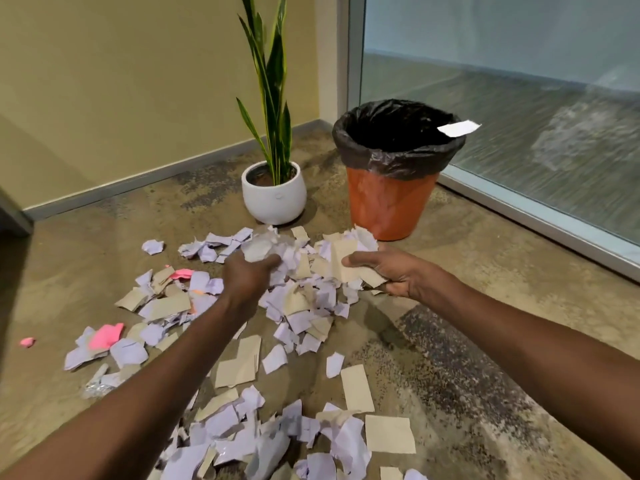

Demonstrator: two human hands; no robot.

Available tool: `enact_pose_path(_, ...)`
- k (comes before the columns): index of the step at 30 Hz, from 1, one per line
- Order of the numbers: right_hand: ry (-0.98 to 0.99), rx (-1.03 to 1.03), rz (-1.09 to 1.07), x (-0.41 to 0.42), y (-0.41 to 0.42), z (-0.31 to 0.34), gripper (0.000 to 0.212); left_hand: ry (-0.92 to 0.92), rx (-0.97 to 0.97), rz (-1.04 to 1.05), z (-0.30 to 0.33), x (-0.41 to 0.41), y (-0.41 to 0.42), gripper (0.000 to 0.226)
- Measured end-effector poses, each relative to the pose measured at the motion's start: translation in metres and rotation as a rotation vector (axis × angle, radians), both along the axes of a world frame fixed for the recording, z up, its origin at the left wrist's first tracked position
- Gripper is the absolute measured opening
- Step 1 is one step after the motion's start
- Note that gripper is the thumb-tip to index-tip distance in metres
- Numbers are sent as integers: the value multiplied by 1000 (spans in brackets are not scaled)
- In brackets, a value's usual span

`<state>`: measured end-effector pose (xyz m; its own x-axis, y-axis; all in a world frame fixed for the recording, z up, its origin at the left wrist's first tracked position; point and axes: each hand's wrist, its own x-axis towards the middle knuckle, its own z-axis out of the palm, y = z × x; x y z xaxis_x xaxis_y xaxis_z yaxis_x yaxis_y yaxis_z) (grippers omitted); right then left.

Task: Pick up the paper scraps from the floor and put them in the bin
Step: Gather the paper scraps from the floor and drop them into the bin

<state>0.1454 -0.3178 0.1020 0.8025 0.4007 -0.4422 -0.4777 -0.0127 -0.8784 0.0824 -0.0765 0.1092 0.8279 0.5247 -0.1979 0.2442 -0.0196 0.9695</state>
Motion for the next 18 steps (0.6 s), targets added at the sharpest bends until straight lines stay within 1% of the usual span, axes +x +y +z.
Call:
enact_pose_path(2,-66,26,-53,9,-4,19,28,-59,-91,-28,22,20,-12,36)
enact_pose_path(4,-113,91,-122,22,-10,41,17,-132,-157,-73,46,43,-28,41)
enact_pose_path(6,-157,151,-191,37,-15,66,13,-188,-131,-118,69,70,-47,32)
enact_pose_path(8,-213,184,-275,61,-21,91,13,-229,-112,-194,96,96,-70,21)
enact_pose_path(10,-246,192,-343,89,-27,115,16,-264,-117,-251,124,128,-94,17)
enact_pose_path(13,-151,277,-395,134,-37,144,7,-227,-35,-309,160,176,-124,25)
enact_pose_path(15,-119,210,-411,164,-41,155,5,-146,3,-406,178,198,-142,14)
enact_pose_path(16,-110,150,-421,176,-42,159,8,-89,37,-472,185,205,-149,5)
enact_pose_path(18,-93,73,-436,197,-44,163,18,17,166,-580,198,213,-163,11)
